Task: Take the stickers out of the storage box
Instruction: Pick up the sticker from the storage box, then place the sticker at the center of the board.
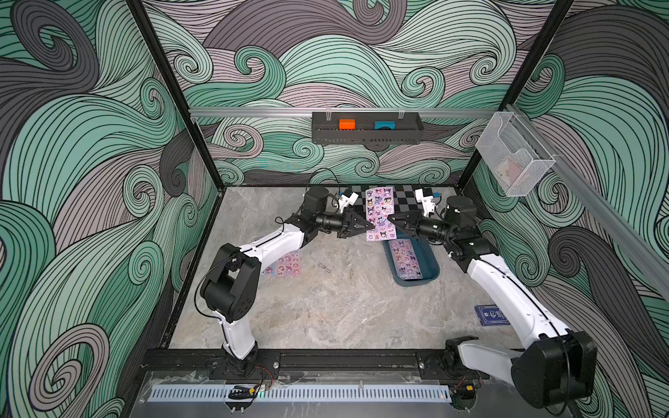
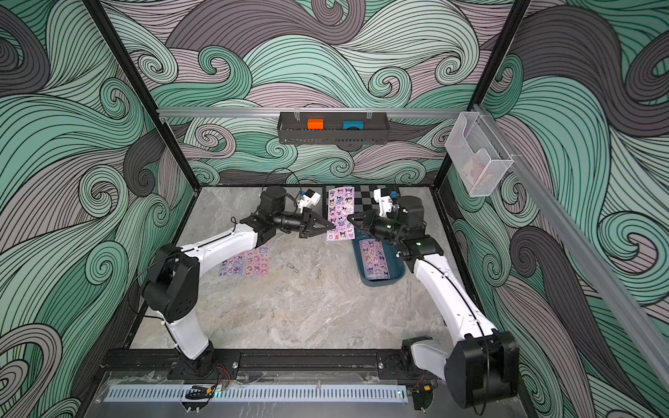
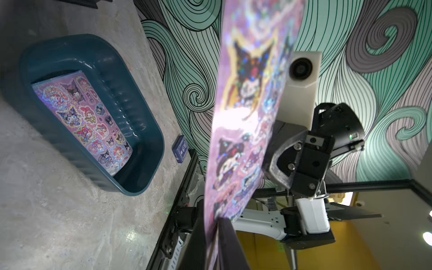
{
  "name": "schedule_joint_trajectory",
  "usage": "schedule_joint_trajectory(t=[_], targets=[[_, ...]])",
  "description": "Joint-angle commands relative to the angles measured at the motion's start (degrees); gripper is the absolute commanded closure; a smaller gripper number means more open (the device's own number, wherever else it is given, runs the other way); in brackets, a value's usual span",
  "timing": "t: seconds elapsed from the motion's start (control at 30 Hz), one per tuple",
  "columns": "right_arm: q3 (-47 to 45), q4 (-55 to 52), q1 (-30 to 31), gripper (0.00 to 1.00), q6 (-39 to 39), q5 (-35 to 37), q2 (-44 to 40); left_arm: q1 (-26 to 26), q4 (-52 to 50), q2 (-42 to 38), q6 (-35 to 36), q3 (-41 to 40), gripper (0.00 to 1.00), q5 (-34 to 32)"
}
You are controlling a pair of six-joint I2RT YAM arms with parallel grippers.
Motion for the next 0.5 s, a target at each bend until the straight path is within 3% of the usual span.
schedule_joint_trajectory(t=[0.0,0.07,0.23,0.47], targets=[[2.5,-2.7,2.5,1.00,-3.4,3.1,1.8,4.1,-12.3,-3.0,7.7,2.3,0.72,-4.1],[3.5,-3.3,4.5,1.00,-4.1,4.4,3.7,6.7,-19.3,-4.5,12.2,2.1,0.66,-7.3],[6.9,-1.6,12.7,1.00,-4.7,8.1,11.8,13.0,-32.4,-8.3,22.3,0.9,0.61,-15.6],[13.2,4.0,23.6,1.00,-3.1,11.0,27.2,21.0,-36.2,-12.4,24.5,-3.0,0.61,-21.1]])
